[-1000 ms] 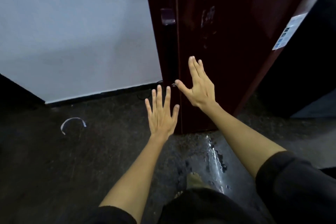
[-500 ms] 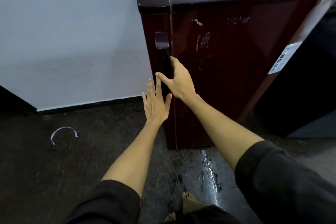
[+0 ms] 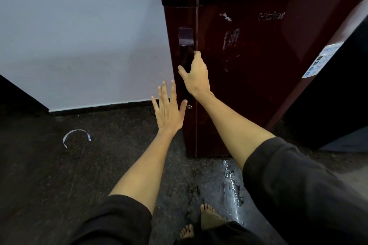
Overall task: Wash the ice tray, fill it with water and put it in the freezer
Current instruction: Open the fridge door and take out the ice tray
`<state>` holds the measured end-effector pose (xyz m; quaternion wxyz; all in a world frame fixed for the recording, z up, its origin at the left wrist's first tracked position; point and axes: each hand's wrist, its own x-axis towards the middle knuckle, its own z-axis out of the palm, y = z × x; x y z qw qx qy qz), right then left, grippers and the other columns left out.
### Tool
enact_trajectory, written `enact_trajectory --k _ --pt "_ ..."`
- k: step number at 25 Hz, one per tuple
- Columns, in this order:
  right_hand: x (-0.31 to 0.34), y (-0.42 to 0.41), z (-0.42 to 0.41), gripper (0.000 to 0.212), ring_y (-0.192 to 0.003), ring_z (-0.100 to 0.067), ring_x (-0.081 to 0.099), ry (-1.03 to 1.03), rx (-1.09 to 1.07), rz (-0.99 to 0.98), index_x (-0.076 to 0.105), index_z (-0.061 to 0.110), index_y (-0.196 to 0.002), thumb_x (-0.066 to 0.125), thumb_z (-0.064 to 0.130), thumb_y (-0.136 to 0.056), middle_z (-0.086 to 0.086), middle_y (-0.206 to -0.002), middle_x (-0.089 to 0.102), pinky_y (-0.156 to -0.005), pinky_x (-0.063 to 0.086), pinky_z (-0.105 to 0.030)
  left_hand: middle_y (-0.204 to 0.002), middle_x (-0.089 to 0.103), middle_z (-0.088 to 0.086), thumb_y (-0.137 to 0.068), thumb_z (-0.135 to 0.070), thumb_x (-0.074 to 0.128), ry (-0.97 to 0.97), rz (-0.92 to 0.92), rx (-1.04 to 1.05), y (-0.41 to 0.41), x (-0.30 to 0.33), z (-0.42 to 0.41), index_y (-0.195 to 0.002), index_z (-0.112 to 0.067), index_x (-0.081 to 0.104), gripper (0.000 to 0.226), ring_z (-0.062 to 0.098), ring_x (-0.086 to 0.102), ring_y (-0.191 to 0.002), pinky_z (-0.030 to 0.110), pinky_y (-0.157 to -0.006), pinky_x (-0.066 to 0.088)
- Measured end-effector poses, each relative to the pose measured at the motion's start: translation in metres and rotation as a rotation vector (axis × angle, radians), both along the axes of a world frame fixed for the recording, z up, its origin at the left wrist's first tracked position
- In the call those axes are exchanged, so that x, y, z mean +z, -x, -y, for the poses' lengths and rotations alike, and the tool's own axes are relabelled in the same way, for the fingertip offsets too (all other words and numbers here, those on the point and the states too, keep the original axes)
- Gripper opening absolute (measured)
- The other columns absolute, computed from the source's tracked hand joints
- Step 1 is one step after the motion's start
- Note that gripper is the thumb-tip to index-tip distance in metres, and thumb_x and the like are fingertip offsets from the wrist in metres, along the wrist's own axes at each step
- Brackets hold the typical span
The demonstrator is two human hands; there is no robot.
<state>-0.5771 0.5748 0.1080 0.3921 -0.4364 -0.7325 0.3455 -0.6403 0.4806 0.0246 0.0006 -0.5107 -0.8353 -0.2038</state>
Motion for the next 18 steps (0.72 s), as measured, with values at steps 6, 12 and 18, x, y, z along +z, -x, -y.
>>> enact_trajectory --k 6,12,18 --pt "0.010 0.003 0.010 0.047 -0.111 -0.029 0.058 0.009 -0.043 0.079 0.038 0.002 -0.128 0.060 0.017 -0.090 -0.014 -0.121 0.057 -0.092 0.050 -0.043 -0.161 -0.006 0.011 -0.098 -0.051 0.030 0.000 -0.065 -0.009 0.008 0.001 0.022 -0.146 -0.026 -0.013 0.069 0.026 -0.006 -0.148 0.048 -0.115 -0.009" --pt "0.006 -0.009 0.031 0.037 -0.096 -0.025 0.062 -0.002 -0.085 0.089 0.042 0.005 -0.116 0.061 0.018 -0.087 -0.010 -0.109 0.059 -0.082 0.054 -0.041 -0.160 -0.009 0.008 -0.098 -0.051 0.029 -0.027 -0.154 -0.058 0.011 0.002 0.043 -0.143 -0.027 -0.017 0.069 0.023 -0.012 -0.147 0.042 -0.111 -0.019" --pt "-0.006 -0.060 0.073 0.033 -0.087 -0.016 0.062 -0.021 -0.060 0.003 0.043 0.014 -0.111 0.062 0.022 -0.085 -0.001 -0.098 0.060 -0.077 0.056 -0.039 -0.155 -0.017 0.003 -0.100 -0.047 0.028 -0.060 -0.153 -0.131 -0.009 -0.005 0.079 -0.144 -0.027 -0.015 0.065 0.017 -0.022 -0.141 0.043 -0.113 -0.018"
